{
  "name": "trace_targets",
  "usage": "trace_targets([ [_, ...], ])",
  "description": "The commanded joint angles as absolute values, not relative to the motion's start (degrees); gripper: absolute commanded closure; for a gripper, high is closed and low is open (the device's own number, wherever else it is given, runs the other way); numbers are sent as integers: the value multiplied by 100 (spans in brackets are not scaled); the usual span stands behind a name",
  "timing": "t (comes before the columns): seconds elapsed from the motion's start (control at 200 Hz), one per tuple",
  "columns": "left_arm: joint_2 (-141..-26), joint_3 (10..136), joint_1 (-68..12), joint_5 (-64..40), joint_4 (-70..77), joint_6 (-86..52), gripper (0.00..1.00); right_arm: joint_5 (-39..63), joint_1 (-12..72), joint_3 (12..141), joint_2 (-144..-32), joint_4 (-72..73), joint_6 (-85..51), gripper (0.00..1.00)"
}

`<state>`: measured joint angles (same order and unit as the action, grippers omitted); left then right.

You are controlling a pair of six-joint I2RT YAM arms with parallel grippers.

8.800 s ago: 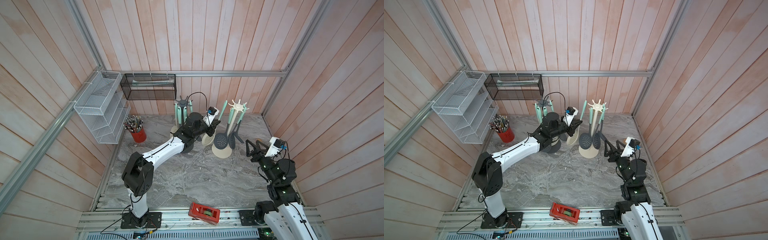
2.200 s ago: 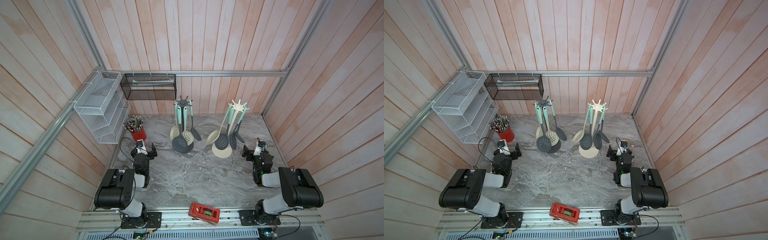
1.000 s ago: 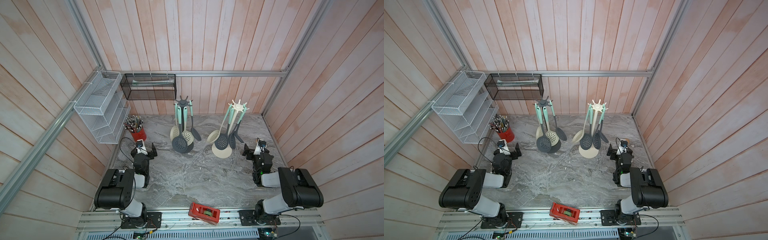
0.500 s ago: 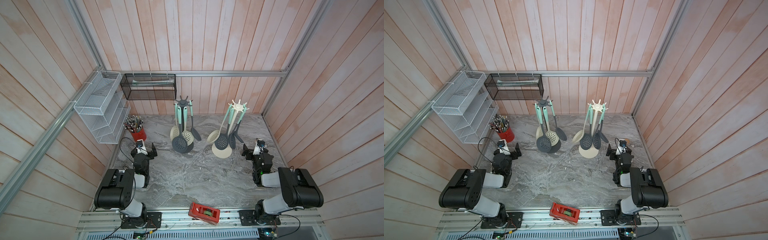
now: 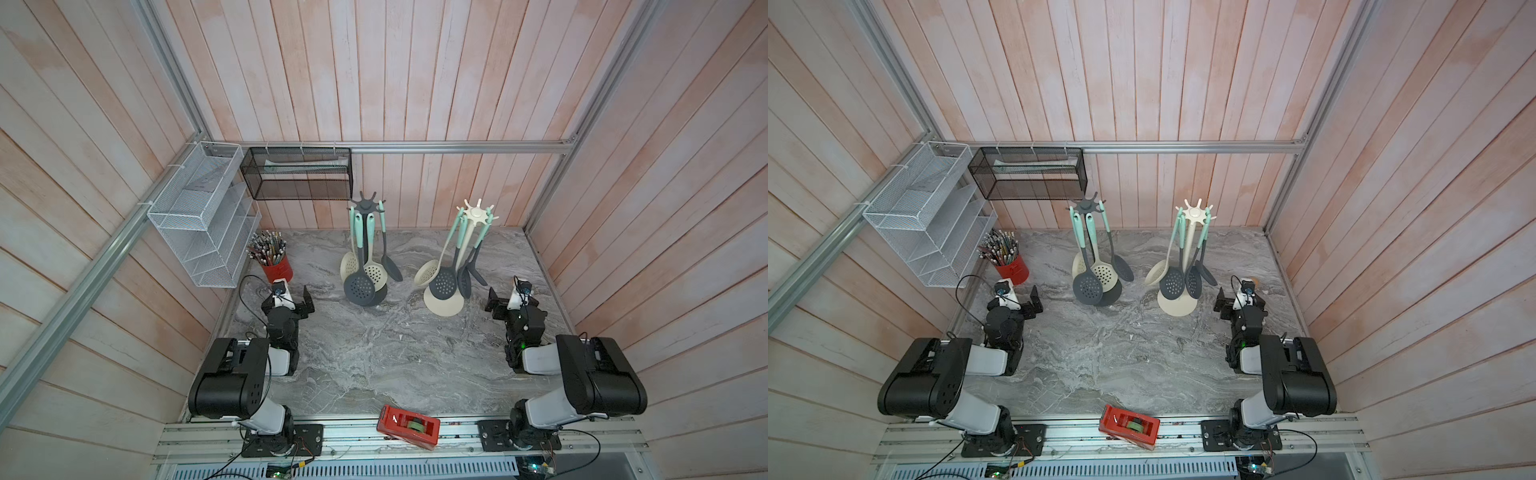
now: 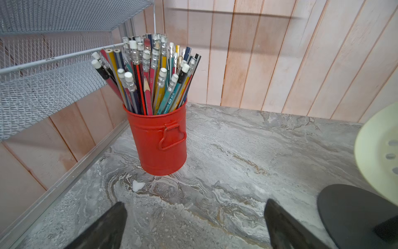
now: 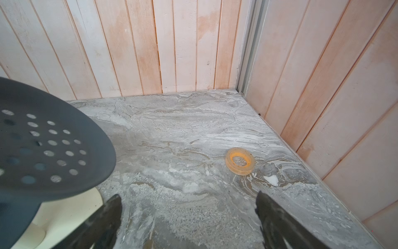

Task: Hang the skimmer on the kitchen utensil rack
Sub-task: Reset both arms

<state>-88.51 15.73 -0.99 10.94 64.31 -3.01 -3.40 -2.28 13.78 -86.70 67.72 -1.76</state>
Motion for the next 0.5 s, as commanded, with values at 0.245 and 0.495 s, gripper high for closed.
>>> trace_targets([
  [0.245,-8834,1573,-66,1063,6504,-308,0,-426,-209,1399,-8683,6854,-232,2],
  [0.495,-8833,1573,-67,1063,6504,-306,0,93,-209,1389,-8679,6861,-11,2],
])
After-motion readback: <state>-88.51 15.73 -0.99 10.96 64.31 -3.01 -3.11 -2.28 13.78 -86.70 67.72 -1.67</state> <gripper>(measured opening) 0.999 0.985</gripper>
